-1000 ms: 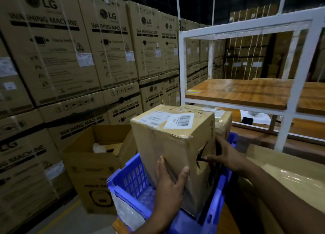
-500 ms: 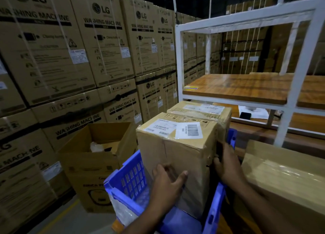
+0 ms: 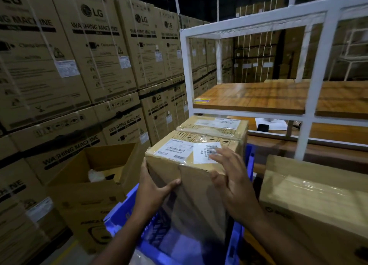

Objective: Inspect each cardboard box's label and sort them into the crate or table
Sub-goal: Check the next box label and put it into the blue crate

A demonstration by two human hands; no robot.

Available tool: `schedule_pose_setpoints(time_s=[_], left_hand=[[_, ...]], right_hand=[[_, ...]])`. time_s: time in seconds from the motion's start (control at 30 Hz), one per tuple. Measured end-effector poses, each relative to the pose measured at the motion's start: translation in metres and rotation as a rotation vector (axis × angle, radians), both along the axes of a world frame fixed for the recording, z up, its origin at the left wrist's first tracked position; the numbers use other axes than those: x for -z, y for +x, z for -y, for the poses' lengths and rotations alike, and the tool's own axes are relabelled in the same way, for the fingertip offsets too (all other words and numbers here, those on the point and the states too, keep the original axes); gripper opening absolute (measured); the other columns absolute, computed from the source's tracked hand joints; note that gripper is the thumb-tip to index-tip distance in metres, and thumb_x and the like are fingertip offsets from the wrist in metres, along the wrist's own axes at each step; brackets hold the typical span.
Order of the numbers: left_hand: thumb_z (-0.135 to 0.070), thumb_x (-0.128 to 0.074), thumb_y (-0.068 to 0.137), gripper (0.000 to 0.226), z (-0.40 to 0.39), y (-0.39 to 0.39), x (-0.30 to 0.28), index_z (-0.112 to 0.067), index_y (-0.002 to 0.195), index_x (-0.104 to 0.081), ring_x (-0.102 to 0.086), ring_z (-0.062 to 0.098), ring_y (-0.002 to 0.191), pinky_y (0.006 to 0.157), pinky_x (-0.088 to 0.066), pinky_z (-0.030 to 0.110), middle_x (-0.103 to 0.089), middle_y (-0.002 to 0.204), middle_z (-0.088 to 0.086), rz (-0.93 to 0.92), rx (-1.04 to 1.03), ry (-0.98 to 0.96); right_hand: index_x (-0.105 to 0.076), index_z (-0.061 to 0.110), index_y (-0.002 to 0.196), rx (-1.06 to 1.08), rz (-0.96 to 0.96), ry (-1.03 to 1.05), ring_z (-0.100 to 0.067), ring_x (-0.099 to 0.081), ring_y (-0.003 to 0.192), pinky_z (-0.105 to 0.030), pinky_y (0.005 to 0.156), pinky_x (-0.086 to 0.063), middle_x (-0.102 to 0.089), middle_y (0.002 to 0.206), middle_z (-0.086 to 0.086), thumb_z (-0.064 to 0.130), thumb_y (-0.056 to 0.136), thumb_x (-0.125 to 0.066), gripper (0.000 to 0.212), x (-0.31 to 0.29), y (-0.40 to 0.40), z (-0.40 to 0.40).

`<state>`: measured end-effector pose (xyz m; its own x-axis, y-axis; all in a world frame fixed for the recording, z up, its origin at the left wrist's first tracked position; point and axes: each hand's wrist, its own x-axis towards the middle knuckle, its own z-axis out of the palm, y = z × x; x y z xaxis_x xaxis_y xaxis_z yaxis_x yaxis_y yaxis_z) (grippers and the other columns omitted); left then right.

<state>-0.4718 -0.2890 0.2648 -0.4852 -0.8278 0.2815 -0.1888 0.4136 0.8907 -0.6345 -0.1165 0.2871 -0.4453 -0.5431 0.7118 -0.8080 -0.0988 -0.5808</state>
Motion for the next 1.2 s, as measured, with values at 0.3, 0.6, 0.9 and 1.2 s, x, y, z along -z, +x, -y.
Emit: schedule_pose_setpoints(time_s=[0.3, 0.6, 0.9, 1.2], left_hand=[[-0.079, -0.063, 0.075, 0.109, 0.009, 0.004, 0.007, -0.039, 0.158, -0.006, -0.029, 0.014, 0.147, 0.117, -0.033, 0.051, -0.023, 0.165, -0.007, 0.033, 0.020, -0.073], [-0.057, -0.033, 0.103, 0.061, 0.016, -0.022, -0.024, -0.018, 0.148, -0.046, -0.027, 0.011, 0.150, 0.125, -0.013, 0.047, -0.048, 0.152, 0.000, 0.265, -0.021, -0.952], [-0.057, -0.037, 0.102, 0.054, 0.024, -0.025, -0.016, -0.021, 0.134, -0.061, -0.048, 0.009, 0.134, 0.120, -0.028, 0.040, -0.061, 0.138, -0.003, 0.224, -0.019, -0.942], [-0.054, -0.036, 0.104, 0.053, 0.010, -0.018, -0.021, -0.022, 0.142, -0.052, -0.032, 0.009, 0.146, 0.126, -0.011, 0.046, -0.052, 0.147, -0.003, 0.274, -0.014, -0.919]], right_hand=[[-0.063, 0.020, 0.123, 0.305, -0.228, 0.184, -0.011, -0.045, 0.132, -0.053, 0.114, -0.029, -0.061, 0.130, 0.004, 0.045, 0.093, -0.050, 0.041, 0.002, 0.009, 0.009], [-0.056, 0.014, 0.136, 0.361, -0.350, 0.453, -0.014, -0.045, 0.135, -0.040, 0.119, -0.024, -0.056, 0.141, -0.003, 0.054, 0.092, -0.033, 0.064, -0.016, 0.010, 0.010], [-0.061, 0.014, 0.131, 0.384, -0.365, 0.474, -0.014, -0.052, 0.129, -0.039, 0.117, -0.029, -0.061, 0.135, -0.003, 0.053, 0.091, -0.040, 0.060, -0.017, 0.012, 0.011], [-0.060, 0.011, 0.130, 0.421, -0.358, 0.457, -0.017, -0.053, 0.125, -0.038, 0.119, -0.026, -0.062, 0.132, -0.006, 0.045, 0.091, -0.044, 0.054, -0.024, 0.027, 0.011]])
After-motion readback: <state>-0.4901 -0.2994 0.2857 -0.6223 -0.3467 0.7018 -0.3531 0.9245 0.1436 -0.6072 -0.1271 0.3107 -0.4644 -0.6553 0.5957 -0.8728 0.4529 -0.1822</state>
